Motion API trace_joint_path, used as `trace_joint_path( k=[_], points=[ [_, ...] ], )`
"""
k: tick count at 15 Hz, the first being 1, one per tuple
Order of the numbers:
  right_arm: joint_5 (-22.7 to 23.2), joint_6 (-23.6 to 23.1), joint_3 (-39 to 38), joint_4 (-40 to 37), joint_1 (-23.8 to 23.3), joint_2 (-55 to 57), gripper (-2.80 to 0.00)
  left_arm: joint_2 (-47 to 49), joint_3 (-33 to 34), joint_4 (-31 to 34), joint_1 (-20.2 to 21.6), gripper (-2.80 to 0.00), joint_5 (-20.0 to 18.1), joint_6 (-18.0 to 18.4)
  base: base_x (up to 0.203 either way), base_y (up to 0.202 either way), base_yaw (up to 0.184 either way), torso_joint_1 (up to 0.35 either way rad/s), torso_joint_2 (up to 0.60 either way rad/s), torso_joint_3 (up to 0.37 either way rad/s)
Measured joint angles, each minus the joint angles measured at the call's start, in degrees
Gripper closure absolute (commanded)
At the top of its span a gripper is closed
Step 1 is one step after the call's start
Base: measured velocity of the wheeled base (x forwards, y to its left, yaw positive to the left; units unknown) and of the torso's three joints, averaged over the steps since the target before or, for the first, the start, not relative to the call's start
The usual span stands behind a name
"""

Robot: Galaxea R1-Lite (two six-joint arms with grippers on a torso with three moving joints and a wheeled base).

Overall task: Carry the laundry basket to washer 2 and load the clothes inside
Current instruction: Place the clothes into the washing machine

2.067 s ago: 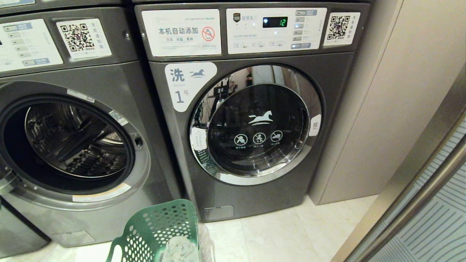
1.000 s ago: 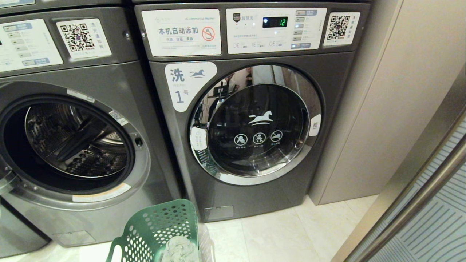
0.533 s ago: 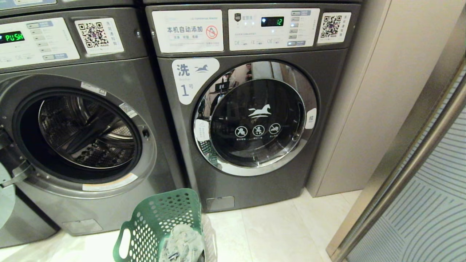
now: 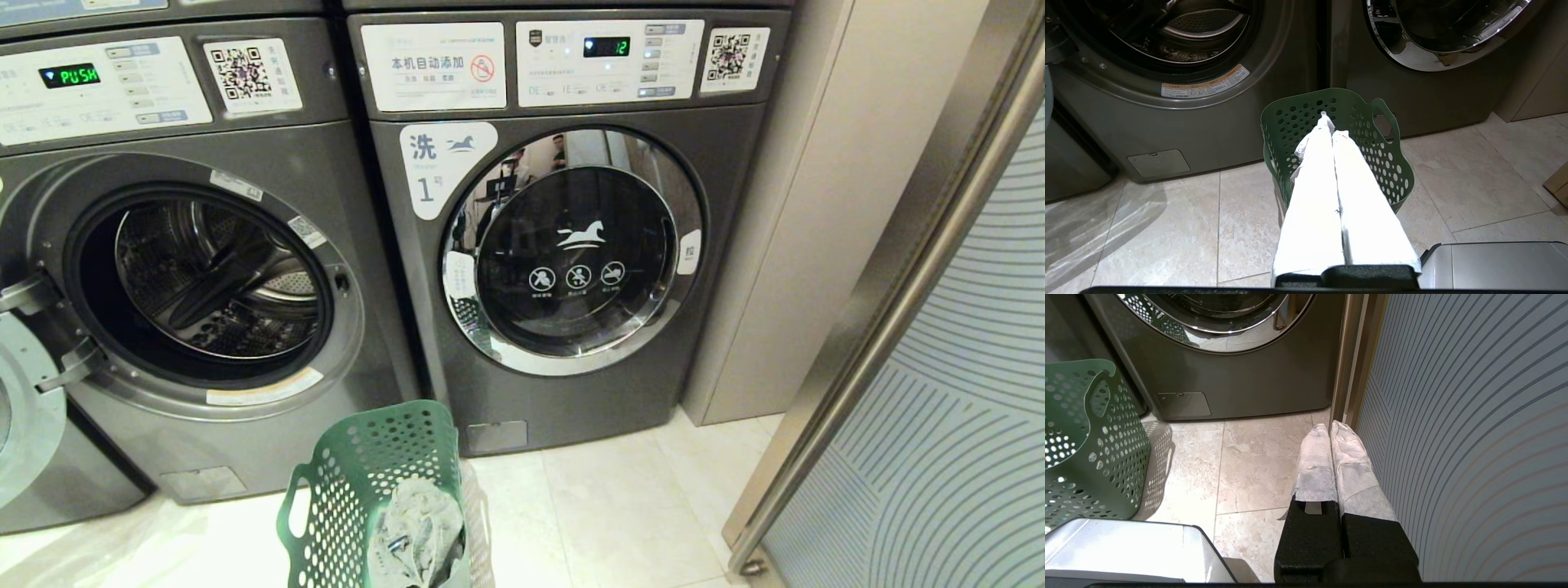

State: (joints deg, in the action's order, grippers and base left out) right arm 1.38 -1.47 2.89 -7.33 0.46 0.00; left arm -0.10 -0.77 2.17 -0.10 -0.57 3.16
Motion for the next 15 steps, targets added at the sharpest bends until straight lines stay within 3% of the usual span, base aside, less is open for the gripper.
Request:
trace_joint_path(
  k=[10, 15],
  points=[
    [0.0, 0.0, 0.0, 0.0, 0.0, 0.0, 0.0, 0.0, 0.0, 0.0, 0.0, 0.0, 0.1, -0.1, 0.0, 0.0, 0.0, 0.0, 0.0, 0.0],
    [0.0, 0.1, 0.0, 0.0, 0.0, 0.0, 0.0, 0.0, 0.0, 0.0, 0.0, 0.0, 0.2, -0.9, 0.001, 0.156, -0.001, 0.004, 0.0, 0.002]
  ],
)
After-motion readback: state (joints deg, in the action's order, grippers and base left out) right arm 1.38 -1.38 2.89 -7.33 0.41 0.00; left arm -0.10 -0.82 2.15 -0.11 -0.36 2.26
